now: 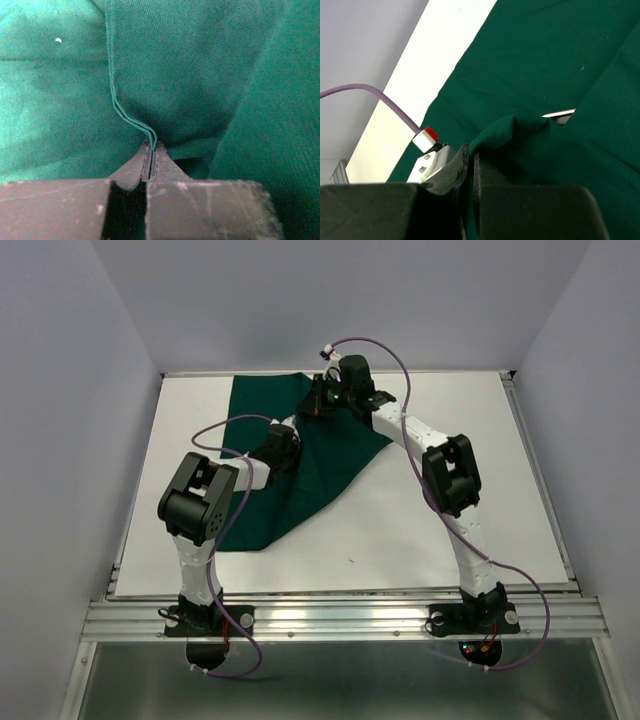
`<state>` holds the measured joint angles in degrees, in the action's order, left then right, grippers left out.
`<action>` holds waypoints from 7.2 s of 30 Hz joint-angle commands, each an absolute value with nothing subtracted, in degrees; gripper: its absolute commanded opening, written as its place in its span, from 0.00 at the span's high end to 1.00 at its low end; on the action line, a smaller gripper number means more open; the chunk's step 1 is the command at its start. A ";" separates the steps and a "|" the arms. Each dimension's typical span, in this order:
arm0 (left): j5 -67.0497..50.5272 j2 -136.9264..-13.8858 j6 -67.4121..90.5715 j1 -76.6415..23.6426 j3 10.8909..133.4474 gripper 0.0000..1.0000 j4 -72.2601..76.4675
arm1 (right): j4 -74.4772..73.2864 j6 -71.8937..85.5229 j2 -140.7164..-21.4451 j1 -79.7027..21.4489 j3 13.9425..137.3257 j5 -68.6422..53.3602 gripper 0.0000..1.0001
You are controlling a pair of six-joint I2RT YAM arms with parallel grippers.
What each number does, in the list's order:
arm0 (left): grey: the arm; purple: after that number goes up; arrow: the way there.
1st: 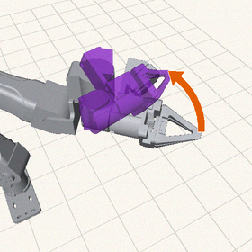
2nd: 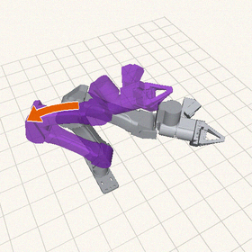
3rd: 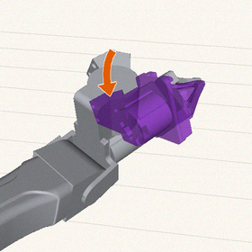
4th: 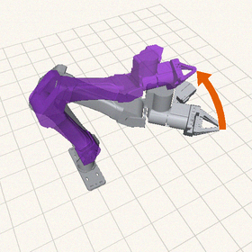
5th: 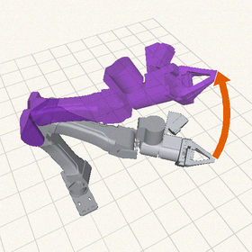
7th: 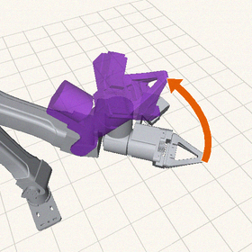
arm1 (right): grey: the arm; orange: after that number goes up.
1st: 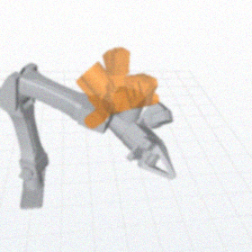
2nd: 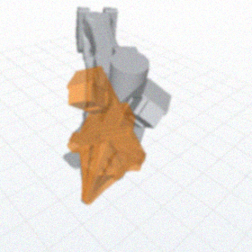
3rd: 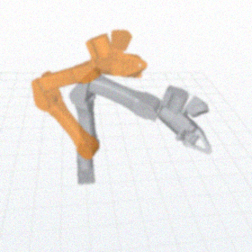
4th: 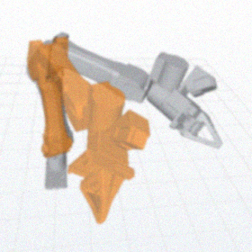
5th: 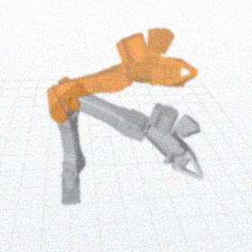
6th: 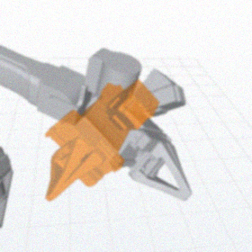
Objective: Prepare the surgical pack
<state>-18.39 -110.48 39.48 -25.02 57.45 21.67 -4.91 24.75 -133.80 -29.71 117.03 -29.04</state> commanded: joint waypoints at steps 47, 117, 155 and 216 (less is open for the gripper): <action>5.98 -72.51 40.69 -25.05 47.02 0.68 -1.14 | -10.28 23.56 -142.83 -32.17 132.45 -32.00 0.42; -0.64 -90.28 49.22 -44.83 45.09 1.00 -6.22 | -11.44 40.53 -84.46 -32.17 46.32 1.96 0.14; 10.54 -76.03 35.51 -19.96 53.97 1.00 -18.20 | -3.43 29.63 -85.43 -17.84 37.79 -7.38 0.99; -7.12 -98.27 23.64 -6.75 80.95 1.00 -12.04 | -24.96 30.76 -68.82 -17.23 43.51 6.06 0.01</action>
